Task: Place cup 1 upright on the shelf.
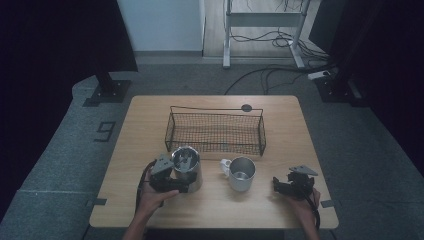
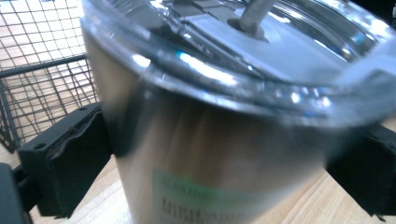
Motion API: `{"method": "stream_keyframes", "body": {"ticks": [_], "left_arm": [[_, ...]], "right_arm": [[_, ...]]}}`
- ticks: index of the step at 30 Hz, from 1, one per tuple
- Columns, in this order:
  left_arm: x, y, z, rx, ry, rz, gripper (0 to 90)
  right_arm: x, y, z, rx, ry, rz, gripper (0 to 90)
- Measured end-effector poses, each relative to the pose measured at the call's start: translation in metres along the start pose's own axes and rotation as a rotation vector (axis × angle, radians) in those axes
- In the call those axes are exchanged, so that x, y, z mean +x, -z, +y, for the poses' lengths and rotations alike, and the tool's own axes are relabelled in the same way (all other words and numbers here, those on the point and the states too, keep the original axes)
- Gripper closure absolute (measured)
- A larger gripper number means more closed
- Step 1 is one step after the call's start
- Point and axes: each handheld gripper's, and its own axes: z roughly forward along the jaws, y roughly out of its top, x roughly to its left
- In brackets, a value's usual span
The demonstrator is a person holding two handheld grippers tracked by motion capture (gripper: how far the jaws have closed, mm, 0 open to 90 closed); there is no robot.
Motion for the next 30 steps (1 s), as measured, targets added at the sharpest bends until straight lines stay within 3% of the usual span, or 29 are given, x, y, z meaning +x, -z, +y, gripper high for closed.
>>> {"method": "stream_keyframes", "body": {"ticks": [8, 10, 30], "left_arm": [[-0.005, -0.017, -0.001, -0.028, -0.010, 0.054, 0.0], [-0.005, -0.021, -0.002, -0.007, -0.019, 0.062, 0.0], [-0.005, -0.021, -0.003, -0.005, -0.071, 0.062, 3.3]], "right_arm": [[0.000, 0.000, 0.000, -0.002, -0.002, 0.000, 7.3], [0.000, 0.000, 0.000, -0.001, -0.003, -0.001, 7.4], [0.000, 0.000, 0.000, -0.001, -0.007, -0.006, 7.6]]}}
